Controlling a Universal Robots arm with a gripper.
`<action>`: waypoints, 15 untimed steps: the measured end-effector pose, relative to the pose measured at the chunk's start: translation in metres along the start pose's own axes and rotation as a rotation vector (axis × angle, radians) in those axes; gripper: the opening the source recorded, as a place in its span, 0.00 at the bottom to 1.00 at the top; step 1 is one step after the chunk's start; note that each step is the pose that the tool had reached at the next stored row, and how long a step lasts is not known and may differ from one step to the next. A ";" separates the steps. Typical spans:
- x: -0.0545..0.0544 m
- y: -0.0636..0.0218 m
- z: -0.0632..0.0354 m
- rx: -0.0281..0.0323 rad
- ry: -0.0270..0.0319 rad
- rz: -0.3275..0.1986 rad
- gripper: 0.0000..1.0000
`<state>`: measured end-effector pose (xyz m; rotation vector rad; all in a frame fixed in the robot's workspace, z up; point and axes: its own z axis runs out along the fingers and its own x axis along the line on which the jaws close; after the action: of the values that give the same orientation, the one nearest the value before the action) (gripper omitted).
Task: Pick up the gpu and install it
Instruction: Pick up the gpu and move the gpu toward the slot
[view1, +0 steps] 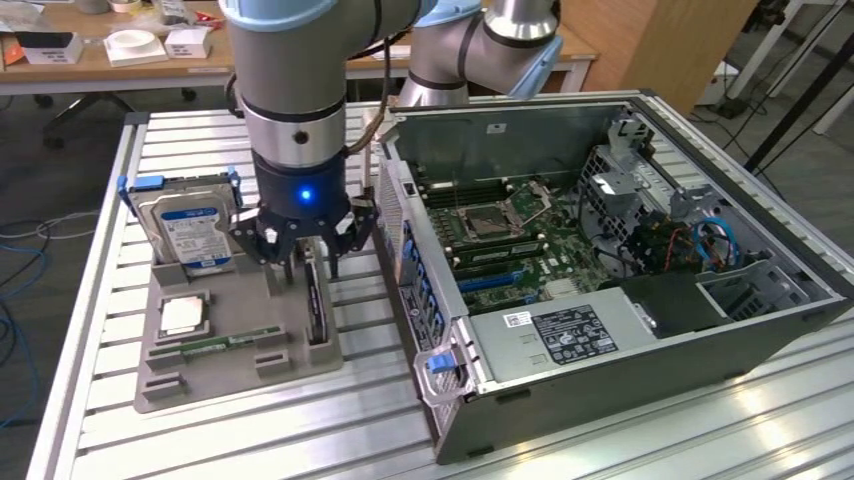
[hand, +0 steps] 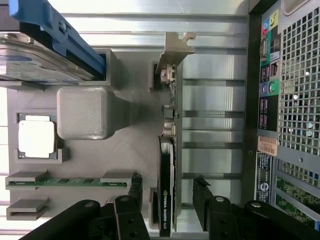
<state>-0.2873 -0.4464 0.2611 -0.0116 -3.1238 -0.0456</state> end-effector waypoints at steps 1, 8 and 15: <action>0.000 -0.0001 0.0019 0.0000 -0.0001 0.000 0.53; 0.000 0.0015 0.0128 0.0001 -0.0005 0.000 0.53; 0.000 0.0019 0.0204 0.0000 -0.0006 0.000 0.53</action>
<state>-0.2873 -0.4439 0.2408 -0.0118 -3.1244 -0.0456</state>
